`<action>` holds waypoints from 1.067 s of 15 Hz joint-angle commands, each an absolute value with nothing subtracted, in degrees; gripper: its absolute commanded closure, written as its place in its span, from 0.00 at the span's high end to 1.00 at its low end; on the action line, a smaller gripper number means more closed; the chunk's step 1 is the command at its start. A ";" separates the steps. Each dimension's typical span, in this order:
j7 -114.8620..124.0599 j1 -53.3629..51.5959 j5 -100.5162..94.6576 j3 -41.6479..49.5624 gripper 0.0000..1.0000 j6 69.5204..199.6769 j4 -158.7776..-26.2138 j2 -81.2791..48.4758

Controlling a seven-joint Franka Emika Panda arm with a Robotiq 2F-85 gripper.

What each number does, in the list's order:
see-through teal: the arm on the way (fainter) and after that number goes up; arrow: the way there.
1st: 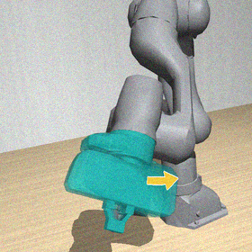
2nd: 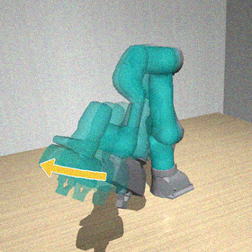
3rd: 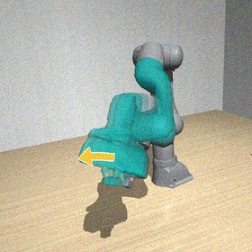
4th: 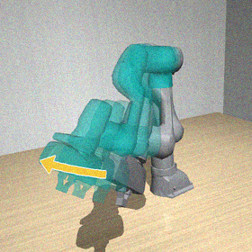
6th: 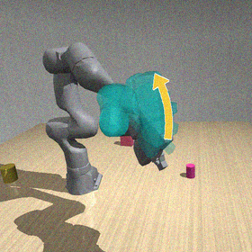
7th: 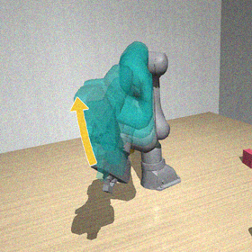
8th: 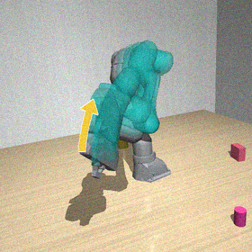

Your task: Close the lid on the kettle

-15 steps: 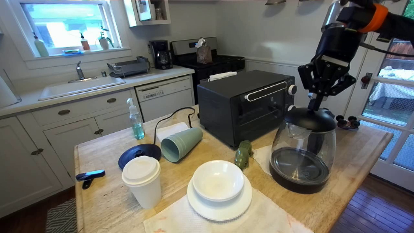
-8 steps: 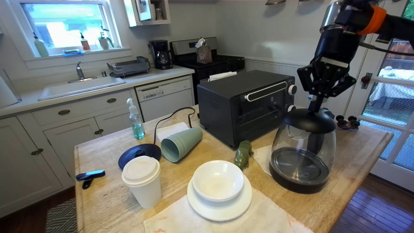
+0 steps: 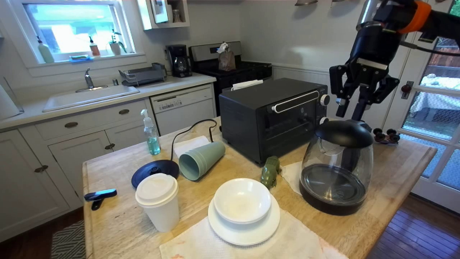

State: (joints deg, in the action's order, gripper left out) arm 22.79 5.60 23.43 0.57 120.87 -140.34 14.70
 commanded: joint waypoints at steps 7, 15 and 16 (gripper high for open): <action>14.65 6.08 18.17 3.20 1.00 117.63 -136.29 21.51; 1.21 5.70 11.01 5.51 1.00 114.29 -134.52 24.68; -0.12 5.71 10.72 5.91 1.00 113.53 -134.24 24.93</action>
State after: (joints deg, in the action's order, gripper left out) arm 3.90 5.90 12.81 4.54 116.60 -135.36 23.58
